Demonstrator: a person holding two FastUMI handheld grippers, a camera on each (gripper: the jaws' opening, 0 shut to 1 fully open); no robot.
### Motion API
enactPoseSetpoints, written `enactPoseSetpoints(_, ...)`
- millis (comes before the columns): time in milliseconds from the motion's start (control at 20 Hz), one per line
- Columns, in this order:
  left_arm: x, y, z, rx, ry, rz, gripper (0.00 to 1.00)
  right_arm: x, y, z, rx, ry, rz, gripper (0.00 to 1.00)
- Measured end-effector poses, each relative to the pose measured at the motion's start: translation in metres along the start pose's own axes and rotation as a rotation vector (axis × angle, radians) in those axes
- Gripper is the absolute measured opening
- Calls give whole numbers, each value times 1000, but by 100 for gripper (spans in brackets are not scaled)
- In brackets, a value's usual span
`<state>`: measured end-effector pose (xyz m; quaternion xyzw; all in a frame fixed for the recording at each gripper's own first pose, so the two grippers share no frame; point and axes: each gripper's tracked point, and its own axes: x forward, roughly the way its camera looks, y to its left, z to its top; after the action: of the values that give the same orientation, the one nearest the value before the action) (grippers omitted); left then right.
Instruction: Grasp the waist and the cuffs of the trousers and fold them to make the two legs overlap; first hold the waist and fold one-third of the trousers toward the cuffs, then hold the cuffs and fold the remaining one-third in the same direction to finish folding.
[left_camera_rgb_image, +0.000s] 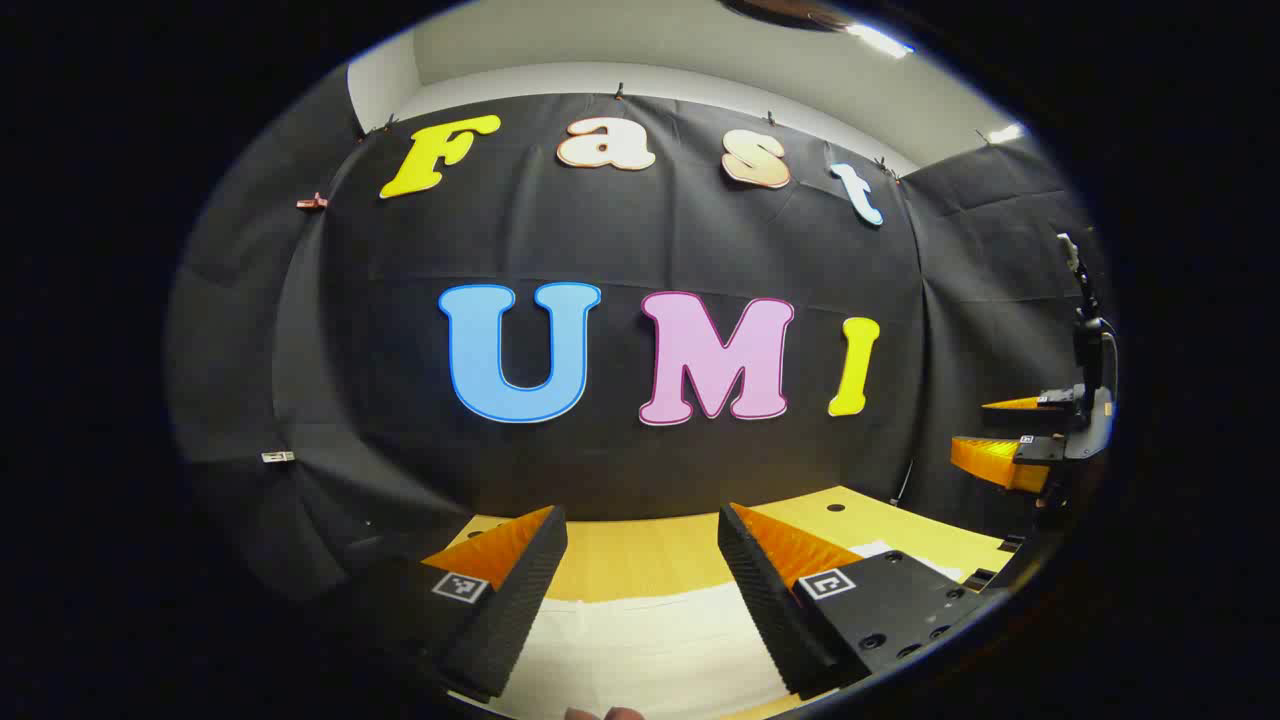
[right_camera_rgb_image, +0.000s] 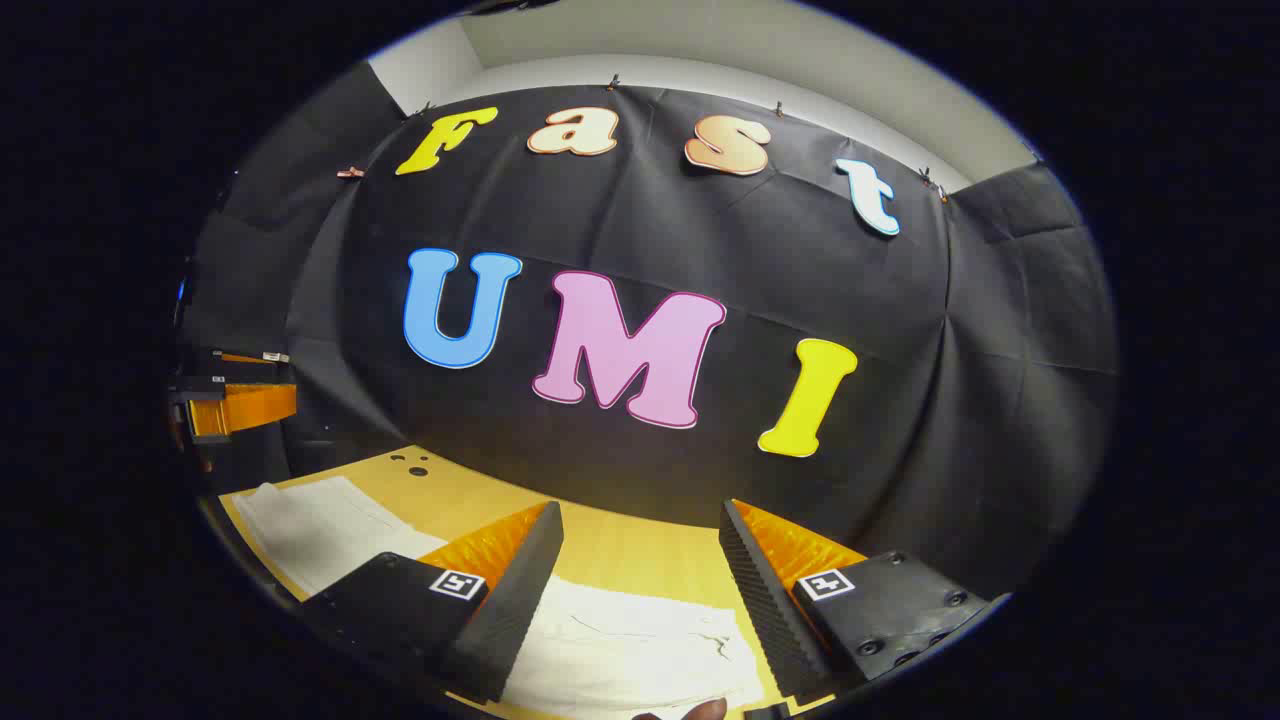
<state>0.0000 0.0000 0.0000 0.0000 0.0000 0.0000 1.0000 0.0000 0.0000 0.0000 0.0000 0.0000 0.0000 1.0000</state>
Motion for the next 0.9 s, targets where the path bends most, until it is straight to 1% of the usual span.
enactPoseSetpoints(150, -2, 3, 2, 7, -4, -3, 96, 0, 5, 3, 10, 4, -10, 98)
enactPoseSetpoints(450, -2, 4, 3, 11, 6, 5, 97, -1, 10, 3, 4, 6, -2, 98)
enactPoseSetpoints(900, -3, 0, 4, 38, 16, -6, 96, -3, 14, 5, 1, 1, 7, 97)
